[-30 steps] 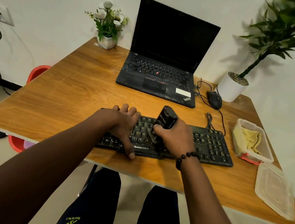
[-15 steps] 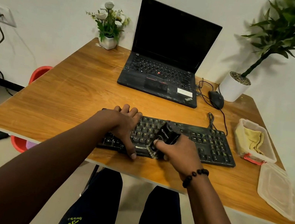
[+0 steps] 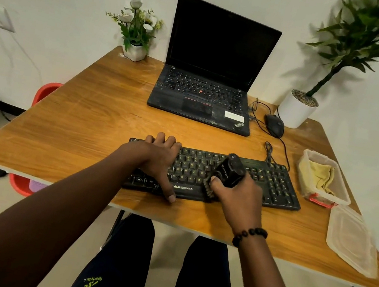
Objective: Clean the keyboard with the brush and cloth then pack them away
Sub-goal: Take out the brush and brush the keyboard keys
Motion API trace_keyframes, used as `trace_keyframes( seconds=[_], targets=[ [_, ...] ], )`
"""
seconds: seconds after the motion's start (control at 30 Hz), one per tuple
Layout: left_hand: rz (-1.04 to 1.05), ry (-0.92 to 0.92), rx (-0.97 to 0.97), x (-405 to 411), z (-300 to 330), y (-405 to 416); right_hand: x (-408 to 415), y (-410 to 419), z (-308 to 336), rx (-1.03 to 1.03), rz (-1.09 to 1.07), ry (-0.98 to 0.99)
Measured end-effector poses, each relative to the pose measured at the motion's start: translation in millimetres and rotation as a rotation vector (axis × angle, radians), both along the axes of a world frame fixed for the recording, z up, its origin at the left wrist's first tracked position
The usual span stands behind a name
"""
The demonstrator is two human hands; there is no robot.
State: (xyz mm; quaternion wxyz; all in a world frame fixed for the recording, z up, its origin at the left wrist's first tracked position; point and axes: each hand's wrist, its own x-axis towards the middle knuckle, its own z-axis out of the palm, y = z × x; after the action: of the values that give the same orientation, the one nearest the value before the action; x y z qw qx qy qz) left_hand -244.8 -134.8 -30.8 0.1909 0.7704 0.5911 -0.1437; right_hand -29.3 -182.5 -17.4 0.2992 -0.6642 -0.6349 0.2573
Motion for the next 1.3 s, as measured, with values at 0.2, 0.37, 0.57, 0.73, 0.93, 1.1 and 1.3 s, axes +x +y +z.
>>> trace_keyframes(
  seconds=[0.2,0.37,0.57,0.73,0.93,1.1,1.3],
  targets=[
    [-0.013,-0.043,0.052,23.9,-0.9,-1.4,-6.8,-24.4,-14.2,-0.059,-0.007,0.134],
    [0.002,-0.025,-0.011,25.9,2.7,-3.7,15.1,-18.6,-7.7,-0.019,-0.222,0.296],
    [0.012,0.087,-0.042,21.6,4.5,0.4,13.5,-19.4,-22.2,0.077,-0.271,0.139],
    [-0.003,0.092,-0.035,23.9,6.7,3.0,3.2,-30.2,-22.6,0.037,-0.135,0.045],
    [-0.007,0.104,-0.041,18.1,7.9,3.1,17.3,-17.1,-0.6,0.024,-0.120,0.198],
    [-0.020,0.113,-0.039,16.8,7.0,3.8,6.3,-25.3,-22.5,0.091,-0.180,0.035],
    [-0.029,0.117,-0.035,16.6,4.5,5.6,-11.0,-32.2,-17.6,0.032,0.009,-0.060]
  ],
)
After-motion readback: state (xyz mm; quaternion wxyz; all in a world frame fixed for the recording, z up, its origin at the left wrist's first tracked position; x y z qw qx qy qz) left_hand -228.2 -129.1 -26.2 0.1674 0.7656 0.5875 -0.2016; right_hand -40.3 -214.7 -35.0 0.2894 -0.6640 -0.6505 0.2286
